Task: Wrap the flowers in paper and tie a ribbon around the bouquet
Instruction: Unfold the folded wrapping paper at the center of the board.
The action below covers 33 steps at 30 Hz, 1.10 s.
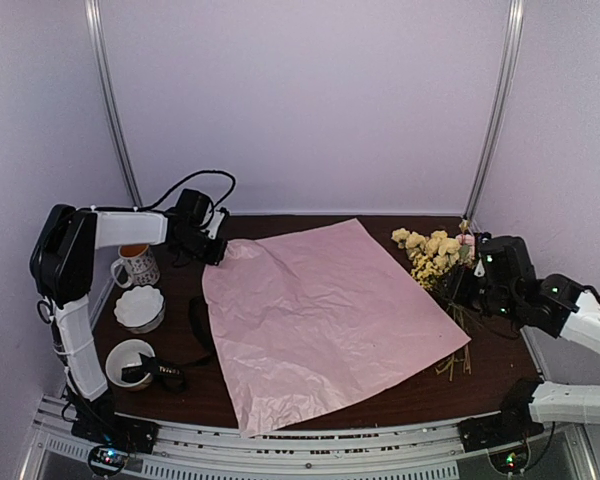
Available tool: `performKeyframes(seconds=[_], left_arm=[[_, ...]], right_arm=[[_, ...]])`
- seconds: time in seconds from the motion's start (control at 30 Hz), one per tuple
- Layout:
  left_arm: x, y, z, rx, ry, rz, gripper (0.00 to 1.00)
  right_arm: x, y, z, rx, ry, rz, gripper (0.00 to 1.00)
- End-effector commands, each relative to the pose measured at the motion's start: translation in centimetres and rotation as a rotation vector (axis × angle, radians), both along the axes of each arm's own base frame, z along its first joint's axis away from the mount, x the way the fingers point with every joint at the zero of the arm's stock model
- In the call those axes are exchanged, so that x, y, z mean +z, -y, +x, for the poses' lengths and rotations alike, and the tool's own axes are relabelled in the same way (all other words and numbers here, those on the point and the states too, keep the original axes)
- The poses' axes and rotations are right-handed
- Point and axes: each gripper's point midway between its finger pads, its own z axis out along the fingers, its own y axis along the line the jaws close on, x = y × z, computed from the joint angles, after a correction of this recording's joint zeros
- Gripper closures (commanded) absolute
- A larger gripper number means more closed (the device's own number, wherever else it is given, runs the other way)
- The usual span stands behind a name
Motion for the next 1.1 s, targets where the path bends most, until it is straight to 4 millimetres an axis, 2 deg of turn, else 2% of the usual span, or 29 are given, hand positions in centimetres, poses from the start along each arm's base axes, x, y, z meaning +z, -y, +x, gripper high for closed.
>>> performKeyframes(seconds=[0.0,0.07,0.17,0.23,0.37,0.4,0.47,0.53,0.67,0.77,0.83,0.9,0.97,1.07], left_arm=[[-1.8,-0.1,-0.4,0.082,-0.041,-0.046,1.0],[-2.4,-0.2,-0.7,0.1,-0.06,-0.055,1.0],[-2.7,-0.5,-1.1,0.125,-0.078,-0.059,1.0],[-2.7,-0.7,-1.2,0.135,-0.077,-0.059,1.0],[-2.1,-0.6,-1.3,0.14,-0.07,-0.077,0.99],[-1.9,-0.6,-1.3,0.148,-0.066,-0.082,0.87],[-0.9,-1.6,-1.4,0.188,-0.039,-0.069,0.58],[0.6,-3.5,-1.3,0.247,0.003,-0.034,0.45],[4.0,-8.4,-1.0,0.379,0.079,0.054,0.33],[6.0,-10.3,-1.4,0.428,0.12,0.072,0.31],[6.9,-10.3,-2.0,0.423,0.13,0.059,0.29],[7.6,-9.6,-2.8,0.402,0.124,0.024,0.28],[8.5,-8.1,-4.1,0.348,0.111,-0.019,0.27],[10.9,-5.2,-6.9,0.219,0.117,-0.026,0.21]], right_arm=[[-1.9,-6.3,0.1,0.307,-0.11,-0.091,0.42],[-5.2,-7.4,-0.2,0.349,-0.251,-0.184,0.43],[-8.6,-7.8,-0.2,0.365,-0.378,-0.305,0.44],[-10.1,-8.1,0.0,0.376,-0.417,-0.34,0.44],[-11.4,-7.4,1.1,0.357,-0.446,-0.441,0.44],[-11.9,-6.9,1.2,0.348,-0.465,-0.467,0.44],[-13.0,-6.0,1.2,0.336,-0.516,-0.509,0.44],[-13.8,-5.1,1.3,0.315,-0.541,-0.542,0.44],[-13.6,-3.3,2.5,0.267,-0.549,-0.561,0.43],[-11.8,-2.5,3.9,0.251,-0.523,-0.557,0.43],[-9.6,-2.3,5.0,0.248,-0.482,-0.55,0.43],[-7.2,-1.1,5.9,0.206,-0.444,-0.53,0.45],[-5.7,1.7,6.7,0.121,-0.429,-0.488,0.52],[-5.3,5.5,6.6,0.037,-0.446,-0.453,0.67]])
